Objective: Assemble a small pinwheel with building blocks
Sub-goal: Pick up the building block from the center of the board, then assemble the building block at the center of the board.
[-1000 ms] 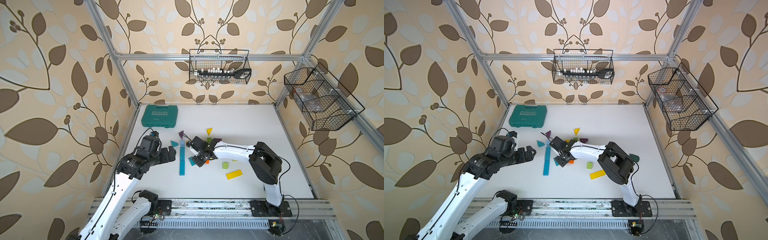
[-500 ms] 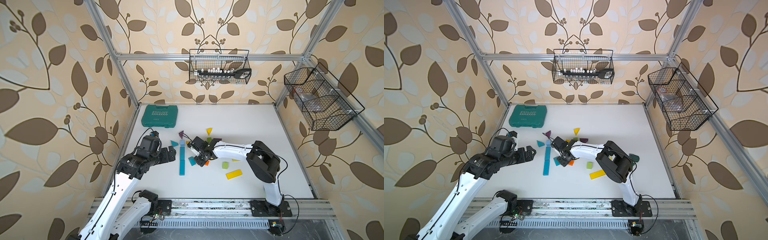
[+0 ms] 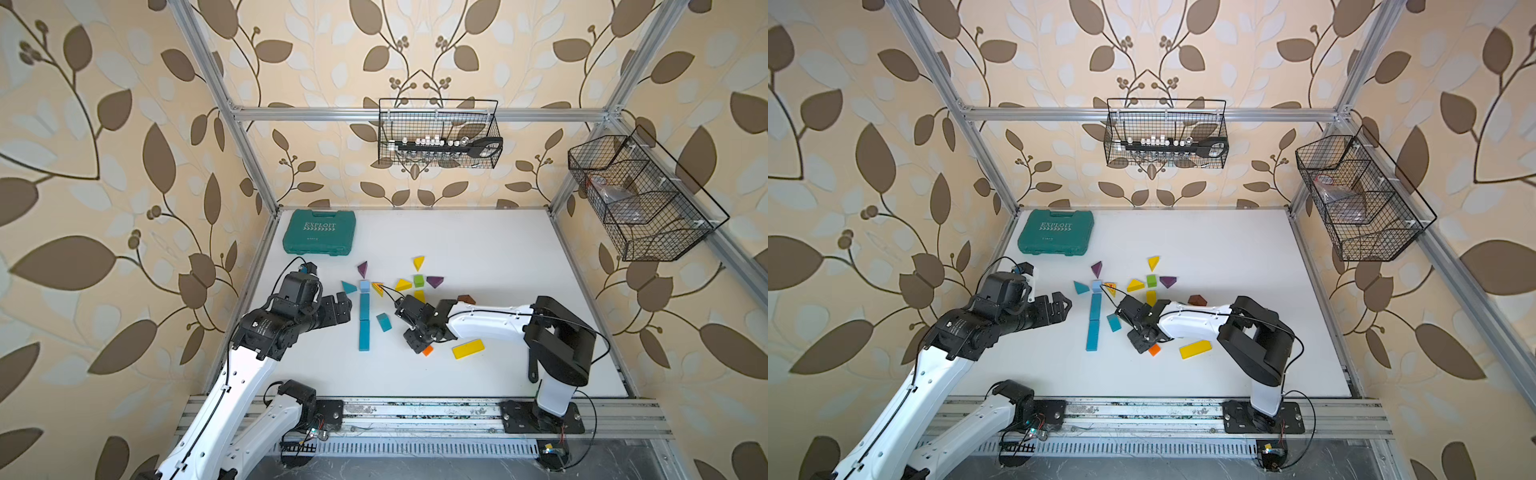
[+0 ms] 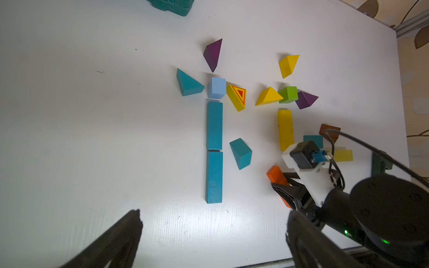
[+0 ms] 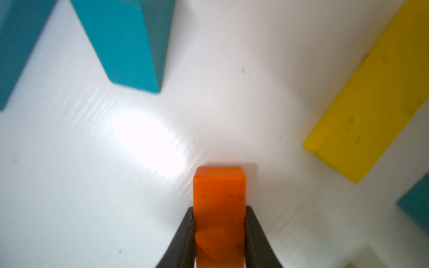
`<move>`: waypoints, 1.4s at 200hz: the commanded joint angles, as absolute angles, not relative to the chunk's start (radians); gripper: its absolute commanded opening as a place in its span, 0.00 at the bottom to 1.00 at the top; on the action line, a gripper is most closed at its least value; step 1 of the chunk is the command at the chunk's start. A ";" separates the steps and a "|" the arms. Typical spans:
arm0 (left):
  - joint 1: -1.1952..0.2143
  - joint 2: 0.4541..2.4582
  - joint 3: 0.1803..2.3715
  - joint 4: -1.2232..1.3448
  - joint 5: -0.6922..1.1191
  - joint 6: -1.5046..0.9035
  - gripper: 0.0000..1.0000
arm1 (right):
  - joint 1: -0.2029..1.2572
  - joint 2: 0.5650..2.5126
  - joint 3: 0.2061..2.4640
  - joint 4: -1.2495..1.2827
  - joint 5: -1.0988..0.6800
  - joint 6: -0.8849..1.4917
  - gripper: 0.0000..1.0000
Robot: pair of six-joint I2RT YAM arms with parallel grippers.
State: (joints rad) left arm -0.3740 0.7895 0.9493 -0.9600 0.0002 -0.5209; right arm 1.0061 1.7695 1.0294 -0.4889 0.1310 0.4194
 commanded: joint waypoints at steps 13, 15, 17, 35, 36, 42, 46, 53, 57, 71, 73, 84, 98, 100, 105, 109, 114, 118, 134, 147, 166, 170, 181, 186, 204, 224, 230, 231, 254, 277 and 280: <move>-0.377 0.785 0.948 -0.950 -0.012 -0.507 0.99 | 1.014 1.669 0.925 -0.537 0.185 0.719 0.12; -0.377 0.785 0.948 -0.950 -0.012 -0.506 0.99 | 1.012 1.668 0.924 -0.538 0.189 0.726 0.12; -0.377 0.785 0.948 -0.950 -0.011 -0.506 0.99 | 1.011 1.667 0.924 -0.540 0.194 0.734 0.12; -0.377 0.784 0.948 -0.948 -0.008 -0.506 0.99 | 0.995 1.694 0.954 -0.552 0.188 0.764 0.12; -0.377 0.783 0.948 -0.948 -0.008 -0.506 0.99 | 0.995 1.697 0.958 -0.554 0.188 0.765 0.12; -0.377 0.783 0.947 -0.948 -0.007 -0.505 0.99 | 0.991 1.715 0.979 -0.568 0.195 0.775 0.12; -0.377 0.782 0.947 -0.948 -0.007 -0.504 0.99 | 0.989 1.729 0.991 -0.579 0.201 0.782 0.12; -0.377 0.782 0.946 -0.948 -0.007 -0.505 0.99 | 0.986 1.756 1.017 -0.601 0.211 0.797 0.12; -0.377 0.780 0.946 -0.948 -0.006 -0.504 0.99 | 0.983 1.772 1.032 -0.610 0.212 0.802 0.12; -0.377 0.778 0.946 -0.949 -0.006 -0.504 0.99 | 0.978 1.826 1.084 -0.647 0.226 0.813 0.12; -0.377 0.778 0.946 -0.948 -0.006 -0.504 0.99 | 0.977 1.831 1.091 -0.654 0.233 0.817 0.12; -0.377 0.775 0.946 -0.948 -0.006 -0.504 0.99 | 0.965 1.859 1.121 -0.685 0.240 0.828 0.12; -0.377 0.773 0.946 -0.948 -0.007 -0.502 0.99 | 0.952 1.871 1.134 -0.684 0.237 0.839 0.12; -0.377 0.773 0.945 -0.948 -0.007 -0.503 0.99 | 0.950 1.870 1.134 -0.684 0.239 0.841 0.12; -0.377 0.773 0.946 -0.947 -0.006 -0.503 0.99 | 0.947 1.871 1.137 -0.684 0.238 0.844 0.12; -0.377 0.773 0.945 -0.948 -0.006 -0.503 0.99 | 0.944 1.872 1.137 -0.683 0.236 0.845 0.13; -0.377 0.773 0.946 -0.948 -0.006 -0.503 0.99 | 0.939 1.873 1.141 -0.682 0.235 0.847 0.13; -0.377 0.772 0.945 -0.948 -0.006 -0.502 0.99 | 0.938 1.875 1.143 -0.683 0.238 0.847 0.13; -0.377 0.773 0.946 -0.948 -0.007 -0.503 0.99 | 0.932 1.883 1.155 -0.697 0.251 0.843 0.13; -0.377 0.774 0.946 -0.948 -0.007 -0.503 0.99 | 0.922 1.883 1.153 -0.696 0.246 0.842 0.14; -0.377 0.775 0.946 -0.948 -0.008 -0.503 0.99 | 0.913 1.882 1.140 -0.654 0.213 0.828 0.16; -0.376 0.775 0.946 -0.948 -0.009 -0.503 0.99 | 0.913 1.882 1.140 -0.651 0.209 0.827 0.16; -0.377 0.774 0.945 -0.948 -0.009 -0.504 0.99 | 0.914 1.884 1.142 -0.644 0.205 0.827 0.16; -0.377 0.774 0.944 -0.948 -0.008 -0.503 0.99 | 0.913 1.885 1.142 -0.641 0.203 0.828 0.16; -0.377 0.776 0.945 -0.948 -0.010 -0.503 0.99 | 0.912 1.890 1.146 -0.638 0.201 0.831 0.16; -0.377 0.778 0.946 -0.948 -0.012 -0.504 0.99 | 0.903 1.896 1.149 -0.624 0.184 0.830 0.17; -0.377 0.779 0.946 -0.950 -0.012 -0.505 0.99 | 0.901 1.897 1.150 -0.620 0.181 0.832 0.17; -0.377 0.779 0.946 -0.950 -0.013 -0.504 0.99 | 0.901 1.896 1.150 -0.618 0.180 0.833 0.17; -0.377 0.777 0.945 -0.950 -0.013 -0.505 0.99 | 0.902 1.913 1.164 -0.608 0.161 0.829 0.17; -0.377 0.778 0.945 -0.950 -0.014 -0.505 0.99 | 0.900 1.922 1.171 -0.608 0.158 0.837 0.18; -0.377 0.778 0.945 -0.950 -0.014 -0.505 0.99 | 0.901 1.922 1.171 -0.605 0.157 0.836 0.18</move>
